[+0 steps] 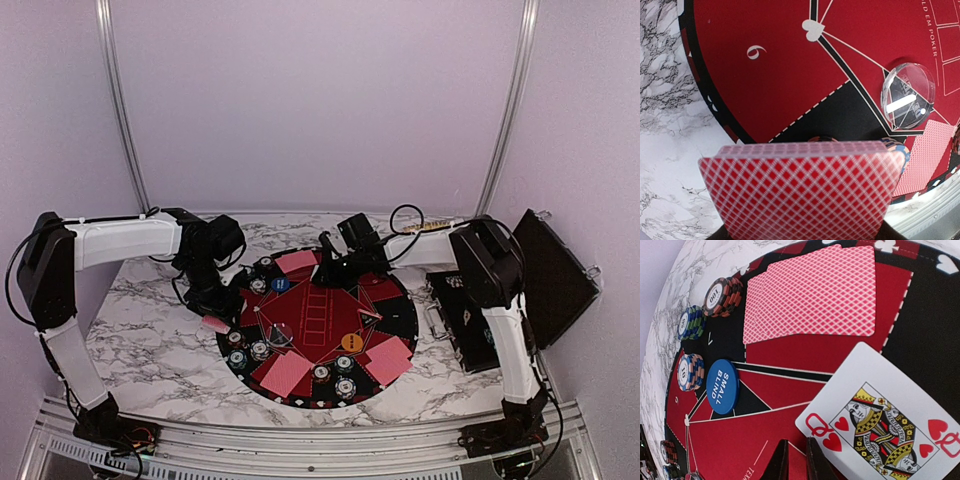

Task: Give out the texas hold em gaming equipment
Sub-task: Adjust the poker card in the community card area.

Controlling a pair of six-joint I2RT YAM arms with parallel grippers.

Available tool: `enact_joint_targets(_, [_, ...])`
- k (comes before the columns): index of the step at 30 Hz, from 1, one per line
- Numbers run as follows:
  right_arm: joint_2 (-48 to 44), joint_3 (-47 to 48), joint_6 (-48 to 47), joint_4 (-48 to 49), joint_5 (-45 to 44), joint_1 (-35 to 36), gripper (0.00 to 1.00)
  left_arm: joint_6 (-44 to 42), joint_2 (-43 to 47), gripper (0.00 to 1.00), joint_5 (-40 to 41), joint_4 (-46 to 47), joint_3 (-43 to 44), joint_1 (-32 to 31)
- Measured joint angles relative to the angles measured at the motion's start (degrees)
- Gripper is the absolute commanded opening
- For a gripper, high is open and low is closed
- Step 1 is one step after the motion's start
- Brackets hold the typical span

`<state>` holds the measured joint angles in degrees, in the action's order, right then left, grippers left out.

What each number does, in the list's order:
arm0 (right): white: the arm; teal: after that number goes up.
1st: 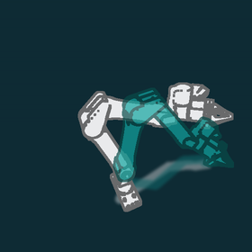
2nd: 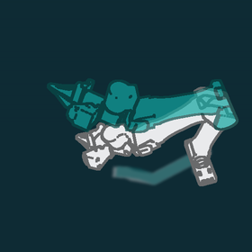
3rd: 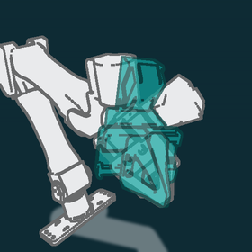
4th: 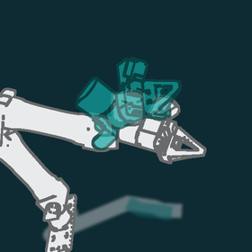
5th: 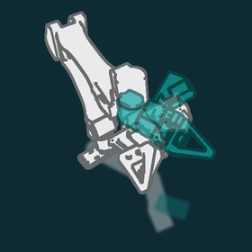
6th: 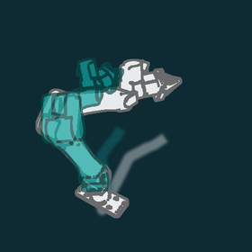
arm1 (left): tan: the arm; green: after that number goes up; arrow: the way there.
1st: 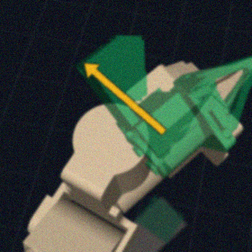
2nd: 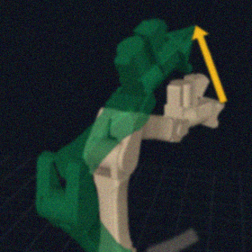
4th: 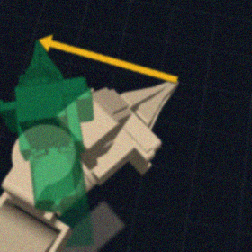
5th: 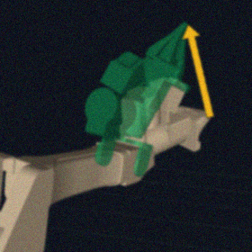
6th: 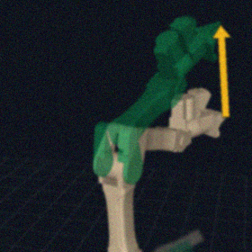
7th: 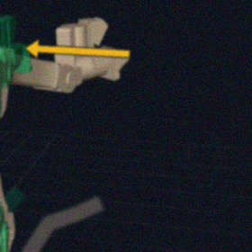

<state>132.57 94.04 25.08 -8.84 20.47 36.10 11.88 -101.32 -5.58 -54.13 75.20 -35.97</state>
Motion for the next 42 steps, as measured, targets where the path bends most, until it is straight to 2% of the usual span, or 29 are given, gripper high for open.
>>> enact_joint_targets(2, [0.0, 0.0, 0.0, 0.0, 0.1, 0.0, 0.15, 0.0, 0.0, 0.35, 0.0, 0.0, 0.0, 0.0])
enact_joint_targets(8, [-1.8, -1.4, 0.5, -0.4, 1.4, 0.0, 0.27, -0.2, 0.0, 0.35, 0.0, 0.0, 0.0, -0.2])
enact_joint_targets(19, [-14.6, -11.8, 2.7, 2.3, 1.7, -5.6, 0.38, -0.3, 0.0, 0.35, -0.2, 0.0, 0.0, -0.3])
enact_joint_targets(27, [-11.3, -14.8, 5.1, 5.3, 5.8, -10.7, 0.42, -0.3, 0.0, 0.35, -0.3, 0.0, 0.0, -0.6])
enact_joint_targets(42, [-4.0, -10.4, 7.6, 10.6, 11.1, -10.5, 0.42, -0.3, 0.0, 0.35, -0.3, 0.0, 0.0, -0.7])
